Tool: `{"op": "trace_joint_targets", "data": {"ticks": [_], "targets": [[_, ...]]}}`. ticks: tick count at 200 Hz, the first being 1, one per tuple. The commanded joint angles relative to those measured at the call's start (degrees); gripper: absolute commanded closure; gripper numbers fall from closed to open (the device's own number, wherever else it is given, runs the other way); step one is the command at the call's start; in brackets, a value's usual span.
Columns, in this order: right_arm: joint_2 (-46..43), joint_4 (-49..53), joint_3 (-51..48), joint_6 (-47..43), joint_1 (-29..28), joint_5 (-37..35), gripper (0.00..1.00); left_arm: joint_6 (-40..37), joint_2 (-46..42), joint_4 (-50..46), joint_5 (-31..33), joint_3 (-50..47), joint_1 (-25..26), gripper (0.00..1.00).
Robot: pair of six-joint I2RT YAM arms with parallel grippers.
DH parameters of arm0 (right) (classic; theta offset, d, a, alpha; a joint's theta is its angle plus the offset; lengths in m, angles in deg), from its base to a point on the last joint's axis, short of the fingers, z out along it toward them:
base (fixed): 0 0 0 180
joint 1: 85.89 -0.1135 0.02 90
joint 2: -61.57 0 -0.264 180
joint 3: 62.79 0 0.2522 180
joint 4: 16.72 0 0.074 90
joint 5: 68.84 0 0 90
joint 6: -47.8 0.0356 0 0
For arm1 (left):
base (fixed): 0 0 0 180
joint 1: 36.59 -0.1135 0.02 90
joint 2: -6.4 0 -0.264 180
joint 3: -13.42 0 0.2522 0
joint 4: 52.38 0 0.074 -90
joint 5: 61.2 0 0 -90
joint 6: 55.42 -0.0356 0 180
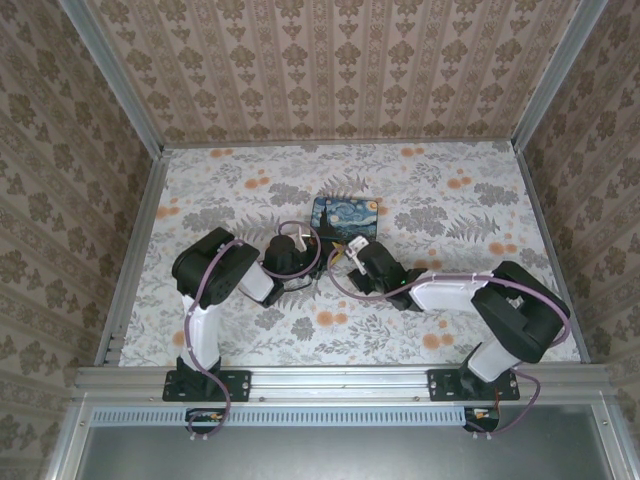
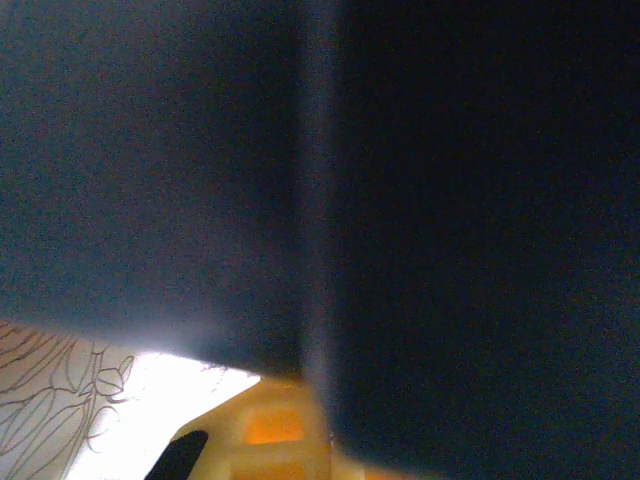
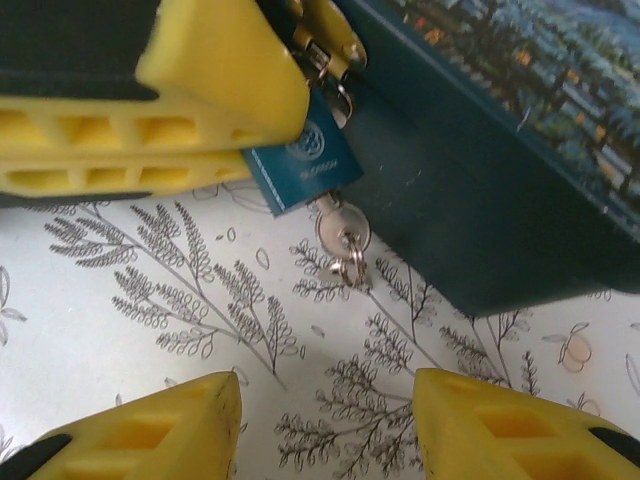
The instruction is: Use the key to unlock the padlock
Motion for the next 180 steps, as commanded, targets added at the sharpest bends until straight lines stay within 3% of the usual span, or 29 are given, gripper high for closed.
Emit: {"op": "trace_joint_targets", "data": {"ticks": [1,65,124,180], "targets": [[1.6,-1.2,2.2,-1.7,-0.3,-2.7,0.50,0.8,0.2,1.8,-2.0,0.2,-0.4,1.00],[6.0,-0.8,6.5,-3.2,-0.2,-3.8,0.56,0.7,0.2,1.8,-2.2,0.1,-0.4,1.00],[7.6,-0.2,8.4,-3.3,0.7,-3.0,0.69,0.8,0.5,1.8,-2.5,0.0,-0.4,1.00],[5.7,1.3,9.4,-1.1,2.4,5.1,0.97,0.5,0.5,1.9,-2.7,-0.5,-0.4,1.00]]}}
